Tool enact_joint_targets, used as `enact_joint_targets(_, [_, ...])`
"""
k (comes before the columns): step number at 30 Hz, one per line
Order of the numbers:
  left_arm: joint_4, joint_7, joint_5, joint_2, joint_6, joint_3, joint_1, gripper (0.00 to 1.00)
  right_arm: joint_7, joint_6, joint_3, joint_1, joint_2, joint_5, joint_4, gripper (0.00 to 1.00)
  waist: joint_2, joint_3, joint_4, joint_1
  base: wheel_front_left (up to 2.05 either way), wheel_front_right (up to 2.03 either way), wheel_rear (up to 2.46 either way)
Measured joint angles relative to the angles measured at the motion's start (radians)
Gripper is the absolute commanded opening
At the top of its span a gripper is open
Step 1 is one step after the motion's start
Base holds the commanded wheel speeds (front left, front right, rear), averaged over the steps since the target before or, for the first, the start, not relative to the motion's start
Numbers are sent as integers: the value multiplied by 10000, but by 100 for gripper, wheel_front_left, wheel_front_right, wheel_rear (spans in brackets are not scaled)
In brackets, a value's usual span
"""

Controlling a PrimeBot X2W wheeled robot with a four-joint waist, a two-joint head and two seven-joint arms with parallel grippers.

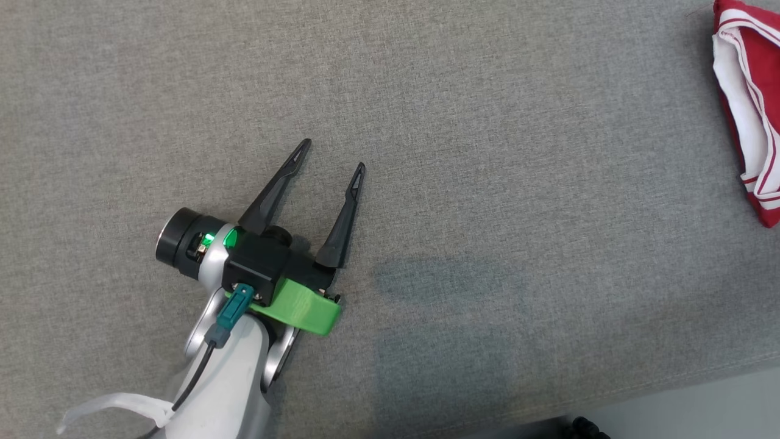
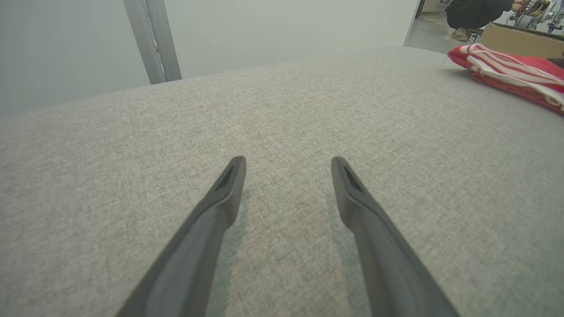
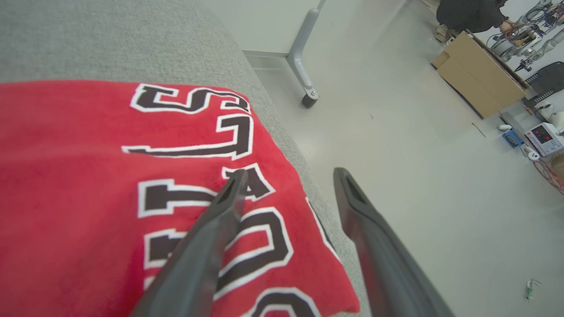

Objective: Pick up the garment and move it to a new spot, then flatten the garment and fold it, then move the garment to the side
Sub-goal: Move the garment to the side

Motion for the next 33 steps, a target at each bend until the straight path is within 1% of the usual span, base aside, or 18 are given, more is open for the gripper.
enact_joint_targets(3, [90,2,-100,-38,0,36,53,100,-36,-2,-545,265,174,-608,-477,100,0,-243,44,0,0,0,0])
enact_joint_targets(6, [196,10,-171,-71,0,111,250,100,-50,0,-431,287,796,-694,-1354,100,0,-571,88,0,0,0,0])
enact_joint_targets(8, [240,10,-257,-121,2,153,372,100,-59,0,-23,410,1189,-619,-1891,100,0,-829,122,0,0,0,0])
enact_joint_targets(11, [351,12,-368,-198,29,286,607,100,-59,0,727,955,1751,-157,-2564,100,0,-1275,180,0,0,0,0])
enact_joint_targets(12, [351,12,-368,-198,29,286,607,100,-59,0,727,955,1751,-157,-2564,100,0,-1275,180,0,0,0,0])
enact_joint_targets(13, [407,12,-387,-211,42,318,708,100,-59,0,974,1134,1944,98,-2763,100,0,-1430,199,0,0,0,0])
enact_joint_targets(14, [437,12,-449,-238,165,545,915,100,-59,0,1578,1506,2336,550,-3219,100,0,-1757,239,-1,0,0,0])
enact_joint_targets(18, [606,10,-529,-257,224,872,1256,100,-61,0,2846,2439,2936,1536,-4079,100,0,-2421,332,-1,0,0,0])
enact_joint_targets(21, [746,10,-610,-267,236,1218,1477,100,-59,-2,3434,3196,3219,2462,-4794,100,-1,-2913,417,-2,0,0,0])
enact_joint_targets(24, [886,10,-652,-270,240,1561,1645,100,-59,-2,4109,3872,3463,3131,-5338,100,0,-3375,521,-2,0,0,0])
enact_joint_targets(29, [1208,12,-683,-274,251,2034,2020,100,-59,0,5223,4833,3730,3795,-5902,100,0,-4071,707,-2,0,0,0])
enact_joint_targets(33, [1482,12,-836,-276,326,2288,2388,100,-59,0,5935,5700,3950,4040,-6261,100,0,-4599,858,-2,0,0,0])
